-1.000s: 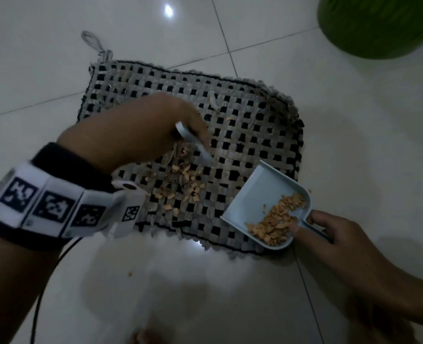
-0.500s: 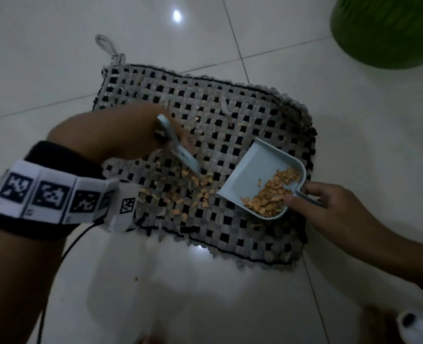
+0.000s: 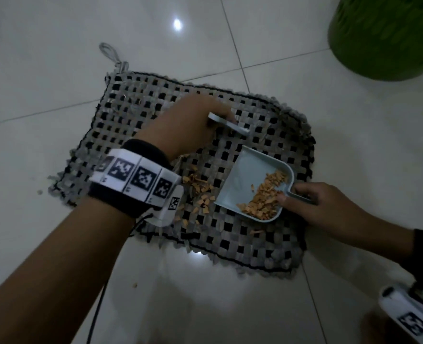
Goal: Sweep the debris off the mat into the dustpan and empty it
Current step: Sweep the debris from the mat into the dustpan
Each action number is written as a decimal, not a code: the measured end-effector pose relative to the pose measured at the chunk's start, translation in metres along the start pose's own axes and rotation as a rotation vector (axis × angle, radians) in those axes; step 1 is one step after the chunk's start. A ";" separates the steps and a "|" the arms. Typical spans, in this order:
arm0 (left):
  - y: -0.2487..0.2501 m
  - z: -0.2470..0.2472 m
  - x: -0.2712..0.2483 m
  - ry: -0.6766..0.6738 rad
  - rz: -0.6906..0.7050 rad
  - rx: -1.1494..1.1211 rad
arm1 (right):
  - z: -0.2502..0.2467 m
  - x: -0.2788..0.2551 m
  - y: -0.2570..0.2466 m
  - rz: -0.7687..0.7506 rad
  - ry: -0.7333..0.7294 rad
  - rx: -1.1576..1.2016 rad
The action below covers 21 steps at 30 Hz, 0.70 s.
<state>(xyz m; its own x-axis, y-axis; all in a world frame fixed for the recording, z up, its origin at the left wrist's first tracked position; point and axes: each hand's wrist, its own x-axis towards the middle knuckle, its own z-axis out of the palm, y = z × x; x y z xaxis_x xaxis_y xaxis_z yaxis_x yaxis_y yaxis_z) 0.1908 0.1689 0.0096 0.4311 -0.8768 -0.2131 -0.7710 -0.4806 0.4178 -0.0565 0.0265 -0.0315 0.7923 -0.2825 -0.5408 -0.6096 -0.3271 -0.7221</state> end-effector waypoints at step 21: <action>-0.033 -0.028 -0.043 -0.130 -0.126 -0.034 | -0.005 0.004 0.002 -0.057 -0.015 -0.012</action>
<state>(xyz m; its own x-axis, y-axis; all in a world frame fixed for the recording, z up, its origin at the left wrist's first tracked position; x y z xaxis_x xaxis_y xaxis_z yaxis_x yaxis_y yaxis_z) 0.2105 0.2232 0.0295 0.4577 -0.8052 -0.3771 -0.6971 -0.5883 0.4099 -0.0547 0.0207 -0.0330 0.8261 -0.2495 -0.5052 -0.5634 -0.3528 -0.7471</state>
